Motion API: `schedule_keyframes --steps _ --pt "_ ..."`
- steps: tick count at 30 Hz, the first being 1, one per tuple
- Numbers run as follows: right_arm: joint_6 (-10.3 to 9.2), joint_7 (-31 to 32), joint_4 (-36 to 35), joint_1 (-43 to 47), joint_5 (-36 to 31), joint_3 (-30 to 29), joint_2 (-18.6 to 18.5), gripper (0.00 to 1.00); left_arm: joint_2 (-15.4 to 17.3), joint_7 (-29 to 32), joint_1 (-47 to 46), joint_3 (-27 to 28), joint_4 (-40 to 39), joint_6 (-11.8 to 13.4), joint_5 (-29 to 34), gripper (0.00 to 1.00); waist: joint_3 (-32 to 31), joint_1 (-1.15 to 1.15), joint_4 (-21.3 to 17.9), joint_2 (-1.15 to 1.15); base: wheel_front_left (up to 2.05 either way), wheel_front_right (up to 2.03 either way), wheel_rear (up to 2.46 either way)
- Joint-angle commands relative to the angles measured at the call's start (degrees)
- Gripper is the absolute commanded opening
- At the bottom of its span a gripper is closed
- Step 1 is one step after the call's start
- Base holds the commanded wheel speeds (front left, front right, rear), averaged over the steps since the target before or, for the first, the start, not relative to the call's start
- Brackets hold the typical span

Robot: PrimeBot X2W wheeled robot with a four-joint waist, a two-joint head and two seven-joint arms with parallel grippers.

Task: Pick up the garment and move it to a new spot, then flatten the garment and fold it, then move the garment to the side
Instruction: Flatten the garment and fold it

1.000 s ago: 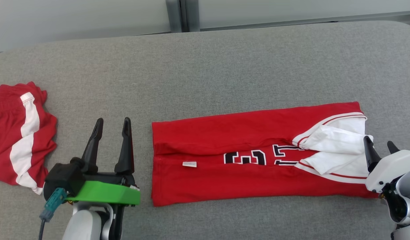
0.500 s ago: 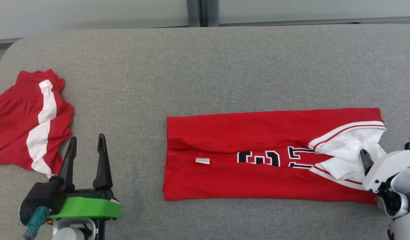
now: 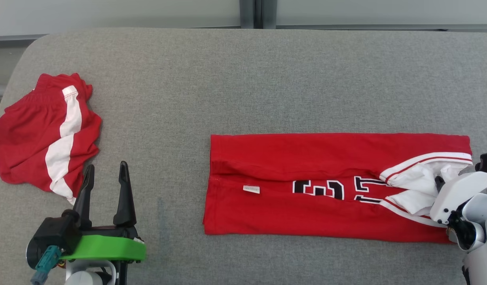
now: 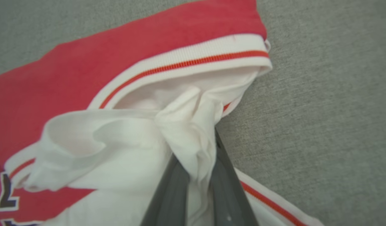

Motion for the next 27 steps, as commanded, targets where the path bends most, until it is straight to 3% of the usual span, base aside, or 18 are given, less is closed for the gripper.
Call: schedule_keyframes --steps 1,11,15,20,27 --pt "-0.20 -0.45 0.86 0.66 -1.32 -1.14 -0.89 0.00 0.05 0.00 0.62 0.16 0.09 -0.10 -0.79 1.00 -0.12 0.00 0.01 0.00 0.00 0.00 0.00" --pt "-0.14 -1.69 -6.82 2.71 -10.72 -11.65 -3.88 0.00 0.06 0.00 1.72 0.03 0.79 0.16 -0.95 1.00 -2.33 0.00 -0.81 0.00 0.00 0.00 0.00" --pt "-0.13 -0.55 -11.21 4.31 -15.51 -13.16 -3.92 0.00 0.08 0.00 2.22 -0.54 1.14 0.23 -1.16 1.00 -3.33 0.00 -1.42 0.00 0.00 0.00 0.00" --pt "-0.13 0.80 -16.06 5.48 -14.86 -6.17 -2.50 0.00 0.08 0.00 2.33 -0.89 1.39 0.30 -1.49 1.00 -4.11 0.00 -2.27 0.00 0.00 0.00 0.00" --pt "-0.13 3.96 -22.08 6.35 -13.88 10.95 1.26 0.00 0.08 0.00 2.10 -1.92 1.79 0.43 -2.18 1.00 -4.64 0.00 -2.34 0.00 0.00 0.00 0.00"
